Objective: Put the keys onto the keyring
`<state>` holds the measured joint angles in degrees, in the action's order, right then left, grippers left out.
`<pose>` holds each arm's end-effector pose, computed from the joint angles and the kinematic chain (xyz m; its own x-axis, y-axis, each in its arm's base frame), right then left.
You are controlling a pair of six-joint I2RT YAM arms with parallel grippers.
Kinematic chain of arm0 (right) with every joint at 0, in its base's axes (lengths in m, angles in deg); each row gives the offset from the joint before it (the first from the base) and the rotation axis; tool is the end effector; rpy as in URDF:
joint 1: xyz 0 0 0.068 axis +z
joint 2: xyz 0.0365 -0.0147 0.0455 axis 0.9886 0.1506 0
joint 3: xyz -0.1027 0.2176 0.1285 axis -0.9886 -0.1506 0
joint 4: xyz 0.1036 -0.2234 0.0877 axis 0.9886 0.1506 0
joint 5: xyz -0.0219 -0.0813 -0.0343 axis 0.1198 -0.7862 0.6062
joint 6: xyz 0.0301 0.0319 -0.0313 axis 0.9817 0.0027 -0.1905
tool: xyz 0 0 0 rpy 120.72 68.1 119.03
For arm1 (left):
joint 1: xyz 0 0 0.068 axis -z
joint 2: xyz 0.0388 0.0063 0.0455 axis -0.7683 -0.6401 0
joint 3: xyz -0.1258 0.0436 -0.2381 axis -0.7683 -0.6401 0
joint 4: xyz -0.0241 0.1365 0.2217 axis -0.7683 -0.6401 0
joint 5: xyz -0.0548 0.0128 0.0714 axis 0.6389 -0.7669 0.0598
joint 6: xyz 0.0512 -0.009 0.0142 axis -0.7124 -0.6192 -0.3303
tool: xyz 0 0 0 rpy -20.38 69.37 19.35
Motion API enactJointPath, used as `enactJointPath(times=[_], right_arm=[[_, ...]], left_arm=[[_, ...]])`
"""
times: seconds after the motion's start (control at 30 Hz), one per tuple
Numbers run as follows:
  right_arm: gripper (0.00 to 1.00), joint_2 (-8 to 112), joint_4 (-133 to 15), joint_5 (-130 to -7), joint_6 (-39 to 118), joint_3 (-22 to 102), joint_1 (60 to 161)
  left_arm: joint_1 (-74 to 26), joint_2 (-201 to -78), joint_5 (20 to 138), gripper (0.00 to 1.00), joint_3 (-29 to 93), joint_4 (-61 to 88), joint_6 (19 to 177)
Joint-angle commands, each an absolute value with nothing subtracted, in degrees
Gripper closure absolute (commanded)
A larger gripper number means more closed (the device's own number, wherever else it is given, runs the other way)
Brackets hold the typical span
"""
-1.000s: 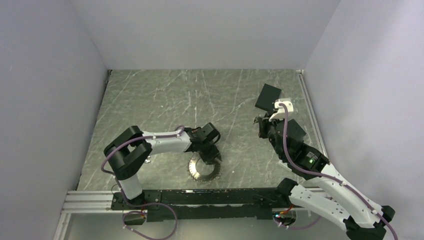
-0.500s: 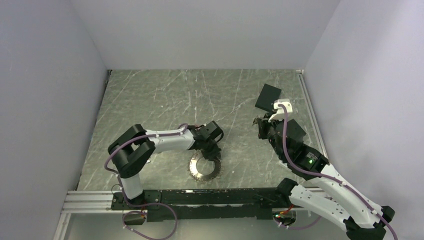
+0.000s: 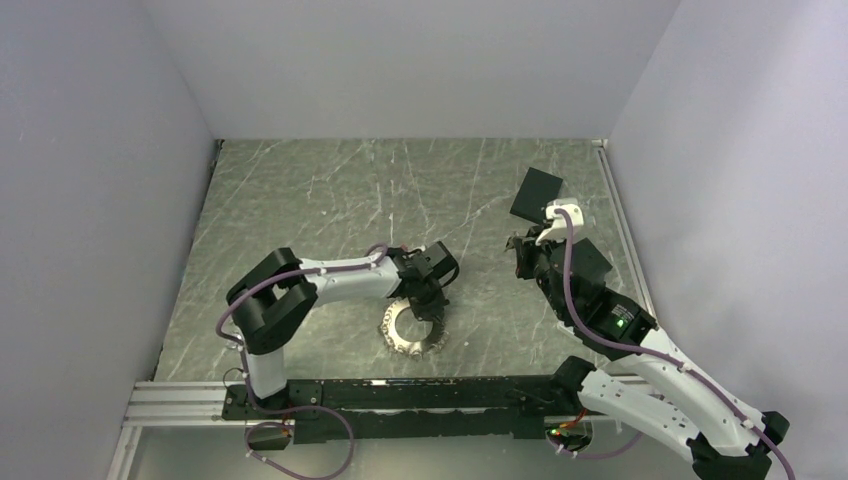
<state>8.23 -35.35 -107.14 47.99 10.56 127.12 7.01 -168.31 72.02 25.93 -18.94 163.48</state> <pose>0.1135 0.0903 0.3439 -0.2443 0.0710 -0.9671 -0.2108 0.9696 0.1244 0.1917 -0.2992 0.1661 -0.9348 -0.3500 -0.0614 -0.3039 0.8771 -0.3718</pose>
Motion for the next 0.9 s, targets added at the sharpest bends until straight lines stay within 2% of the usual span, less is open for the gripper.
enactJointPath(times=[0.0,0.2,0.27,0.37,0.5,0.57,0.63,0.73,0.8,0.87], right_arm=[[1.0,7.82,-37.37,-107.32,47.57,10.6,126.96],[1.0,8.67,-37.65,-107.6,47.48,10.64,126.95],[1.0,8.95,-37.45,-107.69,47.48,10.83,127.0],[1.0,9.08,-37.39,-107.91,47.57,11.02,126.95],[1.0,9.48,-37.48,-108.38,47.74,10.8,126.87],[1.0,9.77,-37.48,-108.4,47.83,10.83,126.86],[1.0,9.89,-37.3,-108.23,47.79,10.78,126.87],[1.0,9.96,-37.29,-108.22,47.5,10.78,126.86],[1.0,10.1,-37.35,-108.02,47.46,10.77,126.8],[1.0,10.36,-37.47,-107.8,47.4,10.77,126.78]], left_arm=[[7.72,-169.82,67.34,1.0,30.49,-22.39,156.25],[6.16,-172.13,66.39,1.0,35.85,-22.91,130.14],[3.9,-171.36,70.31,1.0,35.01,-22.01,120.35],[2.29,-170.35,74.84,1.0,34.12,-21.47,110.67],[2.29,-172.9,73.61,0.99,34.29,-23.62,106.1],[2.28,-173.87,73.46,0.9,33.71,-23.26,106.09],[2.28,-173.39,74.33,0.71,32.59,-21.92,106.28],[2.32,-170.51,74.96,0.5,31.1,-19.6,106.73],[2.29,-169.15,74.35,0.45,31.34,-19.81,106.9],[2.28,-168.44,73.66,0.44,32.43,-20.95,106.74]])
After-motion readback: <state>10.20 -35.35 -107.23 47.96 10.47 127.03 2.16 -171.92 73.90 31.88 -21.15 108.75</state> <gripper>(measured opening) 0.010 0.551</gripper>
